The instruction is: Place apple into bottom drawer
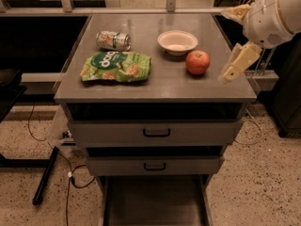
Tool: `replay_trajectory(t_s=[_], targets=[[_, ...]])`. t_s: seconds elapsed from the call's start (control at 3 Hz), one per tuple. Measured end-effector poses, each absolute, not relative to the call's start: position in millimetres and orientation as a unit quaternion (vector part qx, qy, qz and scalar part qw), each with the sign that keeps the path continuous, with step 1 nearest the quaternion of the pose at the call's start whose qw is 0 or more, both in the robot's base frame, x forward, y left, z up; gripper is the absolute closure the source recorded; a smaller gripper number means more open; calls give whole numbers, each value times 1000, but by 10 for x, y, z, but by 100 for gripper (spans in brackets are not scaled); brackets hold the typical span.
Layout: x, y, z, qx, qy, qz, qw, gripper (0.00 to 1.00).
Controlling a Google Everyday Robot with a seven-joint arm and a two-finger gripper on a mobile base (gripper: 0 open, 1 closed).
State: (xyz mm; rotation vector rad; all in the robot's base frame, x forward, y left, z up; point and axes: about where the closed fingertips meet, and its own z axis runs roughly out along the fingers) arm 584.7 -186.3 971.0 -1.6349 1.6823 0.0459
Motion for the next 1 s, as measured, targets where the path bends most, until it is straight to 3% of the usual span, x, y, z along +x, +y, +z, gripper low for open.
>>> replay_trajectory(t_s=[0.33,1.0], targets=[[6135,-1829,9579,-636,653,52,408,0],[6586,-1677,9184,-616,684,124,370,0]])
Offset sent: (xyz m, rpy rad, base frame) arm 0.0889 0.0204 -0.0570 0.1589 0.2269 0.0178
